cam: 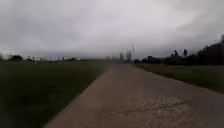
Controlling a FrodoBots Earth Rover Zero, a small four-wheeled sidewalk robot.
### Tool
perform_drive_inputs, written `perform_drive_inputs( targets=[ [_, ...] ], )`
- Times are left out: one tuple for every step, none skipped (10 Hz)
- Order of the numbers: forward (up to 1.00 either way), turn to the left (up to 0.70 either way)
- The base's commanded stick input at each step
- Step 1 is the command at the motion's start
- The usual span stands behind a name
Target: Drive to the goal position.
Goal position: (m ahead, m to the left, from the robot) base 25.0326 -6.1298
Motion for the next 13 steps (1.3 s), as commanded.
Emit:
perform_drive_inputs(
  targets=[
    [0.85, 0.0],
    [0.85, 0.0],
    [0.85, 0.0],
    [0.85, -0.28],
    [0.85, -0.3],
    [0.85, -0.31],
    [0.85, -0.31],
    [0.85, -0.31],
    [0.85, -0.31],
    [0.85, -0.31],
    [0.85, -0.29],
    [0.85, -0.25],
    [0.85, 0.0]
  ],
)
